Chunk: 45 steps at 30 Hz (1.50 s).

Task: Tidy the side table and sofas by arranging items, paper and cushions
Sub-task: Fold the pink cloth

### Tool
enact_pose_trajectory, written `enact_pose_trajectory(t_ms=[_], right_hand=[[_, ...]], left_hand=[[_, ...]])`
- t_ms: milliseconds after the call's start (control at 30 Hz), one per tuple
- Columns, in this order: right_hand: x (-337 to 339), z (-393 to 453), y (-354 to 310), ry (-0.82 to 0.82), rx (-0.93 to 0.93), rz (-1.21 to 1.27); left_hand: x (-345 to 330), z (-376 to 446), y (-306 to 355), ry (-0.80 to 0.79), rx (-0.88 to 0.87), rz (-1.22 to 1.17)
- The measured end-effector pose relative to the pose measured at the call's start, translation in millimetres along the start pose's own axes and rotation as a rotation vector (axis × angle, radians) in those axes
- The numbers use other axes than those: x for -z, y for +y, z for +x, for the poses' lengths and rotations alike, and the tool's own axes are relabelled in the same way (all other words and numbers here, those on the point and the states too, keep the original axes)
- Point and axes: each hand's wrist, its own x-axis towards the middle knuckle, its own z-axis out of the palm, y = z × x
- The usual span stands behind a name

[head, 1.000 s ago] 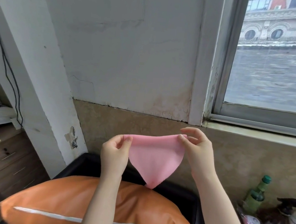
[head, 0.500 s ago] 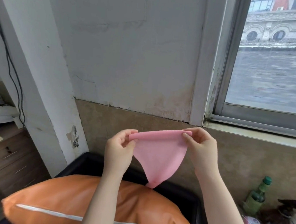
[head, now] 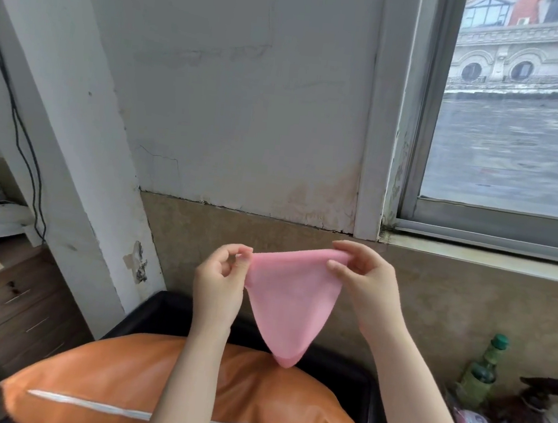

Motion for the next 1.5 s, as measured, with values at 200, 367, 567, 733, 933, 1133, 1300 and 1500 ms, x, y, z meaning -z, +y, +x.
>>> enact_pose_trajectory(t_ms=[200, 367, 567, 733, 933, 1133, 1300, 1500], right_hand=[[0, 1, 1, 0.083, 0.054, -0.084], [-1, 1, 0, 0.041, 0.067, -0.103], [-3, 1, 1, 0.083, 0.061, -0.098], [-3, -3, -3, -0.142, 0.014, -0.2], [-6, -6, 0, -0.211, -0.026, -0.248], [-2, -5, -1, -0.182, -0.018, -0.23], [1, -3, -1, -0.067, -0.016, -0.137], [-1, -6, -1, -0.104, -0.037, -0.015]], left_hand=[[0, 1, 0, -0.139, 0.004, 0.038], [1, 0, -1, 0.029, -0.062, 0.212], [-3, -3, -3, 0.009, -0.025, 0.189], [-4, -4, -2, 0.072, 0.01, 0.11], [-10, -7, 9, -0.062, 0.098, 0.179], [-6, -11, 6, -0.135, -0.025, 0.266], [-2, -5, 2, -0.013, -0.034, 0.108], [-9, -5, 1, 0.038, 0.101, -0.19]])
